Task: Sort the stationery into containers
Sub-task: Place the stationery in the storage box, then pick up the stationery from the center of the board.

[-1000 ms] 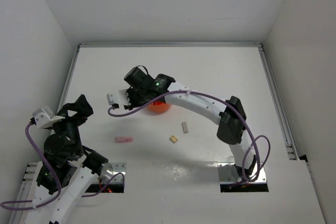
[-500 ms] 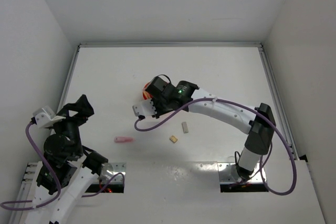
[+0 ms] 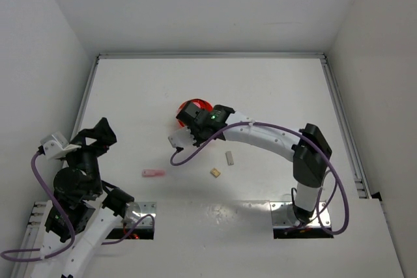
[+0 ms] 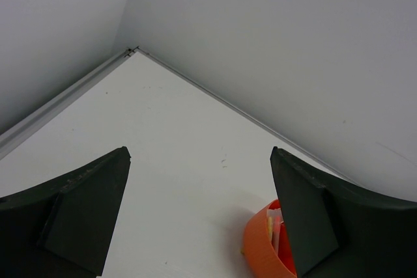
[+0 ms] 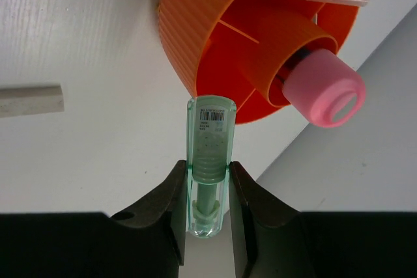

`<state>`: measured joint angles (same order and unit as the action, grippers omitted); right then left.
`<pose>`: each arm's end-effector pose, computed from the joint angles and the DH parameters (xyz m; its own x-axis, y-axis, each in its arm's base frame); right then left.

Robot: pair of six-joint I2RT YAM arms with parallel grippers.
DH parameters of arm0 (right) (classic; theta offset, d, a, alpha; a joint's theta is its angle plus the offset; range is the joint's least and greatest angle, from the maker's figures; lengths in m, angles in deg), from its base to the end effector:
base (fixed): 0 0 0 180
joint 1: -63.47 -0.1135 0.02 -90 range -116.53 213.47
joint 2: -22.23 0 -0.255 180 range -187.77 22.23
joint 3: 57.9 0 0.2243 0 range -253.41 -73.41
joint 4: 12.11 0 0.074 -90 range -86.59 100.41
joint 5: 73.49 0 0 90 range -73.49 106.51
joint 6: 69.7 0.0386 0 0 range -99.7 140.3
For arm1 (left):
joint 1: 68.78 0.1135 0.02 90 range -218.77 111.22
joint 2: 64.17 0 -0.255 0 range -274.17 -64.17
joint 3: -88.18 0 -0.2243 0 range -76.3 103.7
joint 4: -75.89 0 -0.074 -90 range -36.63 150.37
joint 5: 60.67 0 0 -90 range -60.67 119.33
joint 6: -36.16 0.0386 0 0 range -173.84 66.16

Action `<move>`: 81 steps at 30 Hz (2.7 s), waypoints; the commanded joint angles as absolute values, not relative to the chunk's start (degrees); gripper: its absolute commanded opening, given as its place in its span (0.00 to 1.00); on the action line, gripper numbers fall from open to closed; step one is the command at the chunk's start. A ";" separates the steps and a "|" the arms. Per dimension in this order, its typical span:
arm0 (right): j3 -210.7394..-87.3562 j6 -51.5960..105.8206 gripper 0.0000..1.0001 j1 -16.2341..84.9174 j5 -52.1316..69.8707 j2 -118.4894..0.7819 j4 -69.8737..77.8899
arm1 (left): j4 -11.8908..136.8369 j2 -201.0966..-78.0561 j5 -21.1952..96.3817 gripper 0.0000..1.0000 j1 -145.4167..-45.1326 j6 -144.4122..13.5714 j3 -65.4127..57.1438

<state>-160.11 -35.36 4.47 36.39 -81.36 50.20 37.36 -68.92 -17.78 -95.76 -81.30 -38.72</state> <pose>0.1931 0.2959 0.2571 0.3411 -0.9400 0.0017 -0.7921 -0.2884 -0.5379 0.0251 0.0190 0.3193 0.2892 -0.4994 -0.8167 -0.2268 0.7931 -0.5653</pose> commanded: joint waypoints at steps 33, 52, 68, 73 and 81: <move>-160.43 -49.14 0.20 5.72 40.33 -89.30 44.19 | 39.63 -67.86 -15.93 0.95 -95.49 -80.21 -38.86; -179.08 -35.72 0.00 3.97 27.98 -89.64 53.58 | 40.15 -67.86 -15.93 0.88 -95.49 -80.21 -38.86; -200.69 -8.35 0.63 2.21 -21.02 -112.77 54.23 | 39.63 -67.33 -18.05 0.82 -95.49 -81.26 -38.86; -199.36 -7.65 0.64 0.98 -17.34 -114.79 50.45 | 39.63 -67.33 -17.51 0.83 -95.49 -81.26 -38.86; -198.83 -4.06 0.62 -1.83 -6.45 -118.04 44.64 | 39.63 -67.33 -17.51 0.83 -95.49 -80.74 -38.86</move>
<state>-198.45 -6.23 0.31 -11.43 -116.07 49.54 38.13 -67.83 -18.74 -95.76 -81.24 -39.09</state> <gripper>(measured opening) 0.621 0.833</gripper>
